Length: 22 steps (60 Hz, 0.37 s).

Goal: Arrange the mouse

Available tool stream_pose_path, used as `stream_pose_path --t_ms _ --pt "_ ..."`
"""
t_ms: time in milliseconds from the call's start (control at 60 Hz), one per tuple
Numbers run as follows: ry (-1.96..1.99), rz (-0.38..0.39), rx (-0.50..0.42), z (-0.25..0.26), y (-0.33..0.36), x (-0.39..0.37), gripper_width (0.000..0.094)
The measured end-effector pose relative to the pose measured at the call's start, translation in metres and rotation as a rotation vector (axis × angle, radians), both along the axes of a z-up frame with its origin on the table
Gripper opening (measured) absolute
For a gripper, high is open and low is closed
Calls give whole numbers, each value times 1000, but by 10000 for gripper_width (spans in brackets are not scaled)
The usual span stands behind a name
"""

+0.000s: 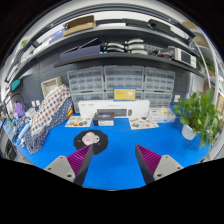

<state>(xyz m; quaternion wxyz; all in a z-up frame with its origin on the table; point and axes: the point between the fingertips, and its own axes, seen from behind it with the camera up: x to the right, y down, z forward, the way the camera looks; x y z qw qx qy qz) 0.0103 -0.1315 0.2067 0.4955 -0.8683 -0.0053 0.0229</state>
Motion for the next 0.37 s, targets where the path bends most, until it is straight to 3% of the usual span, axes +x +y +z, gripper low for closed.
stream_pose_path --t_ms 367 --pt "1 -24 5 7 -51 29 853"
